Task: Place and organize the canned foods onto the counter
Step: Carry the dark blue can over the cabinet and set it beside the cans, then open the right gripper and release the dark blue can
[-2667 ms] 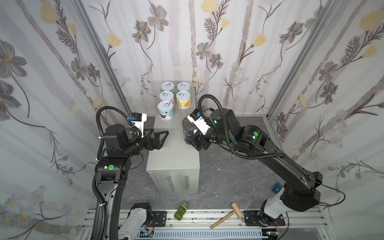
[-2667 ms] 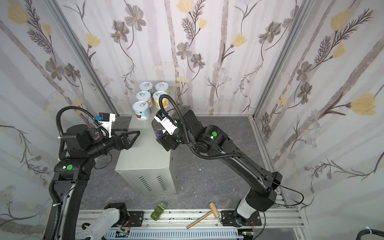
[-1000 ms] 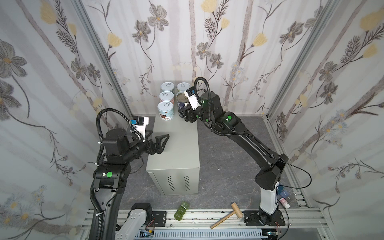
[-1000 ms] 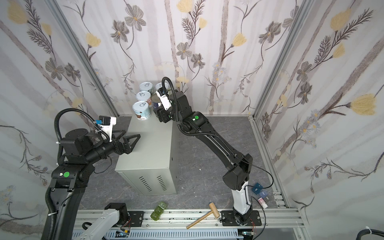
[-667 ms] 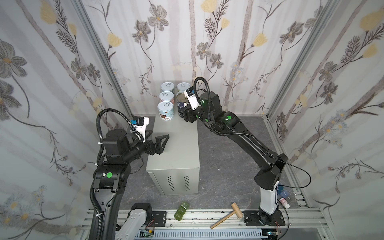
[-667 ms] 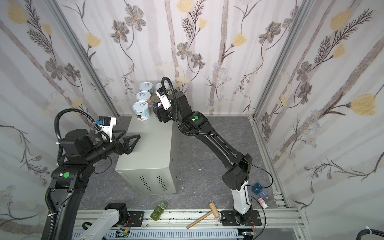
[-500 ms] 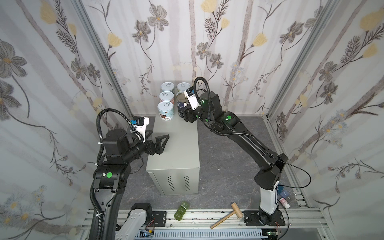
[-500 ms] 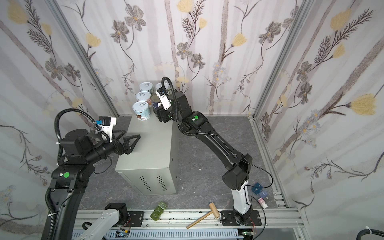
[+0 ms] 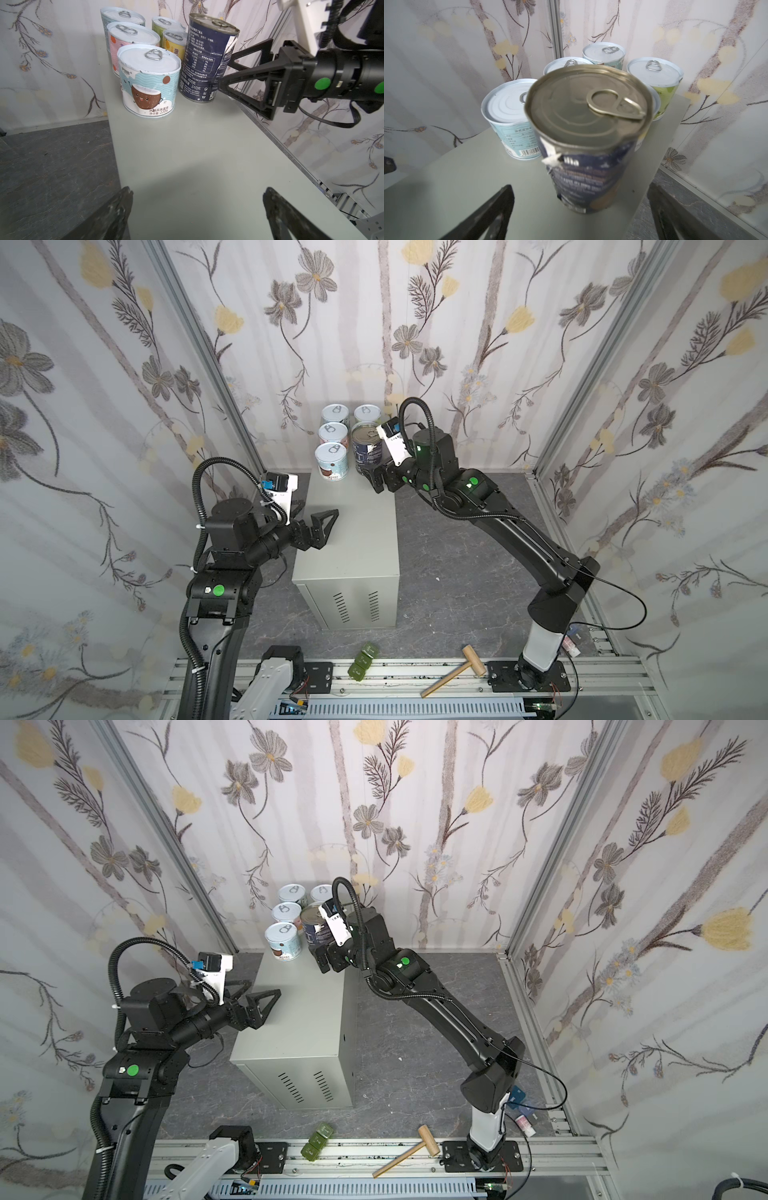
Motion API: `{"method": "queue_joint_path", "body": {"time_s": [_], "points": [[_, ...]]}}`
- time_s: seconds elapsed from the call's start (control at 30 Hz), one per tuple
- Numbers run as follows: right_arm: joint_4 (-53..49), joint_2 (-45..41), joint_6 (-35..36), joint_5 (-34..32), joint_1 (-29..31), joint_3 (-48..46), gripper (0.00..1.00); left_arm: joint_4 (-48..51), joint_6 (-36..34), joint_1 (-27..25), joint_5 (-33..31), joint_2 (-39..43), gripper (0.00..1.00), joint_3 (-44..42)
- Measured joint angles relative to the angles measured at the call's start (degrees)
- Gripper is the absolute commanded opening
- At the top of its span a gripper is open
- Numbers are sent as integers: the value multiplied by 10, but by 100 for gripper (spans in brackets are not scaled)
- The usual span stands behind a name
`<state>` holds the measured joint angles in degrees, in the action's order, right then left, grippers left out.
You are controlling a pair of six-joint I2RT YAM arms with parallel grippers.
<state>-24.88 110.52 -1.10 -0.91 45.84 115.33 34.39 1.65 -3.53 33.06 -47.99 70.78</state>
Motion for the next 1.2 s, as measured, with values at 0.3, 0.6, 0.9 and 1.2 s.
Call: {"method": "queue_joint_path", "body": {"time_s": [0.3,0.6,0.9,1.2], "points": [[24,-47,-17,-26,-62,-84,100,-9,3,0,2,2,100,-4],[28,20,-19,-25,-71,-16,100,-11,4,0,2,10,100,-1],[28,34,-24,-35,-72,-6,100,-12,2,-1,2,11,100,2],[28,36,-25,-25,-71,-6,100,-12,2,-1,2,11,100,2]]}}
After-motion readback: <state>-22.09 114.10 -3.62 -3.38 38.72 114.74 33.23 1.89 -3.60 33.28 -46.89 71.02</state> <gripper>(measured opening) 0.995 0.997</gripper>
